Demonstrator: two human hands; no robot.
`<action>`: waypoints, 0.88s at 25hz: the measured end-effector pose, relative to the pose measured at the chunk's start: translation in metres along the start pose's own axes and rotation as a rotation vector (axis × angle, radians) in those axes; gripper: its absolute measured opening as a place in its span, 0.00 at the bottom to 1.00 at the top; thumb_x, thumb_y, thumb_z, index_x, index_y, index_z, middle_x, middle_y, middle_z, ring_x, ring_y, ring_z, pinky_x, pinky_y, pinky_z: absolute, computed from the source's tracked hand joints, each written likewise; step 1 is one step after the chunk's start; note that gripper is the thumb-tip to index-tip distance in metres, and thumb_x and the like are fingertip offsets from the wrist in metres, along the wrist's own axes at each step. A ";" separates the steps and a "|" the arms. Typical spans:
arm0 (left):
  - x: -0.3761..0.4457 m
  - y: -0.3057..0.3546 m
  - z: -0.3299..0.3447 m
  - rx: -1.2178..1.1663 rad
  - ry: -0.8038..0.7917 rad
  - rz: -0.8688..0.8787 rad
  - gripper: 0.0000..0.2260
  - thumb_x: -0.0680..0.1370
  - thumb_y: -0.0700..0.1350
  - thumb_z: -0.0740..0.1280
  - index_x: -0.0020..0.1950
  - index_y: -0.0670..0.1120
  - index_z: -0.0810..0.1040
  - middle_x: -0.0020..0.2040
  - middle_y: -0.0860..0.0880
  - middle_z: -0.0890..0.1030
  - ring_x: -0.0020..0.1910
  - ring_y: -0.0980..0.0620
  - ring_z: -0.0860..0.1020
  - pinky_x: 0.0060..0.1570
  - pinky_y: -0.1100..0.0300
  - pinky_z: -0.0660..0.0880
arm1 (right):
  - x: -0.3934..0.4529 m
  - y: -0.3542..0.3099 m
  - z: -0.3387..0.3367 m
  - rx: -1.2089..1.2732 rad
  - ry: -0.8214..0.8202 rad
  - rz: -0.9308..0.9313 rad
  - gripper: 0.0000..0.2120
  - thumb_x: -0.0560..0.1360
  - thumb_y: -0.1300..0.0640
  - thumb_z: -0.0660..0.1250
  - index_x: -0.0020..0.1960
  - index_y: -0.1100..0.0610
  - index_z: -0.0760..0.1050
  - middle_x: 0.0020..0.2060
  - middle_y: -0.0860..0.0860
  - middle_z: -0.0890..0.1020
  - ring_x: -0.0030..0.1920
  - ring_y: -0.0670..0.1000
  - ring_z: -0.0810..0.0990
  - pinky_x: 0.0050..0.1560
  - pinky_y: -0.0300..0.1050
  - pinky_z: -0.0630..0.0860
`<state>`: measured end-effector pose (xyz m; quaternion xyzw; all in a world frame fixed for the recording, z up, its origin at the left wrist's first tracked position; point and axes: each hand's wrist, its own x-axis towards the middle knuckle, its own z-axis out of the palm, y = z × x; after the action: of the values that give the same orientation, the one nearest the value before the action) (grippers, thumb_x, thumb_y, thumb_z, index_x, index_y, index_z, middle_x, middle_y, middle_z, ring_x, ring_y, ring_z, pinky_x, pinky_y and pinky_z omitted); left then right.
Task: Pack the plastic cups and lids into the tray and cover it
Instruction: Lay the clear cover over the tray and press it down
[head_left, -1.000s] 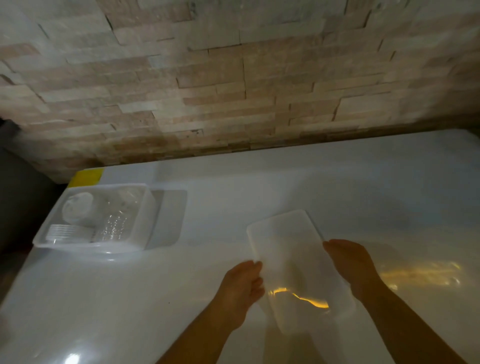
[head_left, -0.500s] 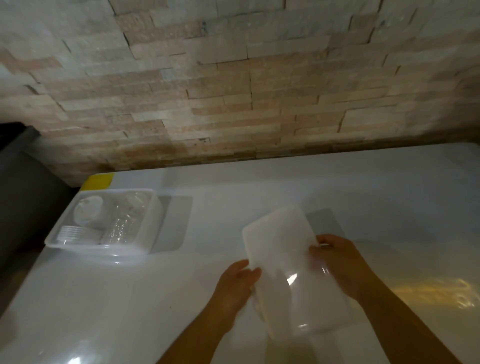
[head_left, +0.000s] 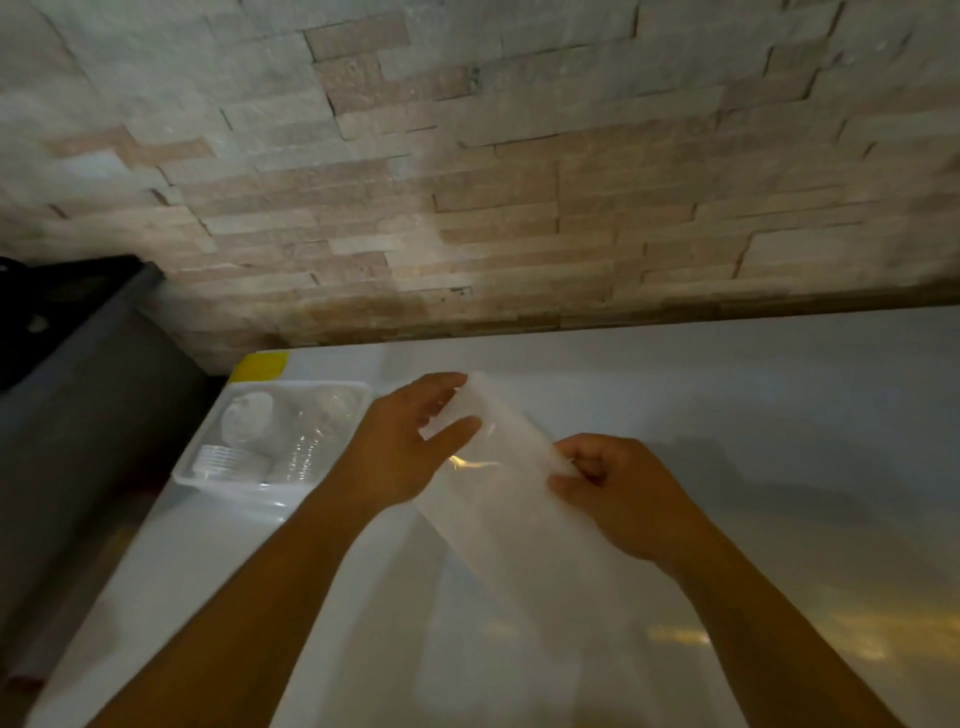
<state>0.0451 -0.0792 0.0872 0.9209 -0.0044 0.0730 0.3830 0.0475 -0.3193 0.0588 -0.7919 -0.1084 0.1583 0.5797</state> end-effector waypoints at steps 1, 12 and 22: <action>-0.001 -0.004 -0.010 -0.033 0.008 -0.020 0.12 0.71 0.54 0.72 0.51 0.67 0.77 0.45 0.63 0.81 0.45 0.67 0.79 0.45 0.76 0.73 | 0.001 -0.005 0.006 -0.006 -0.028 -0.017 0.08 0.73 0.58 0.70 0.44 0.46 0.82 0.35 0.44 0.87 0.32 0.43 0.84 0.30 0.33 0.77; -0.031 -0.103 -0.113 -0.522 0.139 -0.113 0.06 0.77 0.42 0.67 0.42 0.49 0.82 0.38 0.50 0.85 0.35 0.54 0.83 0.32 0.66 0.78 | 0.030 -0.014 0.073 0.053 0.013 0.123 0.06 0.71 0.59 0.73 0.44 0.50 0.83 0.39 0.52 0.87 0.41 0.53 0.86 0.43 0.48 0.83; -0.055 -0.233 -0.200 -0.425 0.175 -0.364 0.08 0.75 0.52 0.68 0.45 0.48 0.82 0.40 0.44 0.84 0.40 0.45 0.84 0.42 0.48 0.82 | 0.087 -0.029 0.205 0.226 0.247 0.233 0.05 0.71 0.59 0.73 0.41 0.50 0.81 0.38 0.55 0.86 0.39 0.54 0.86 0.39 0.51 0.84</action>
<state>-0.0211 0.2243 0.0547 0.7960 0.1788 0.0795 0.5729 0.0511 -0.0988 0.0186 -0.7423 0.0746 0.1371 0.6516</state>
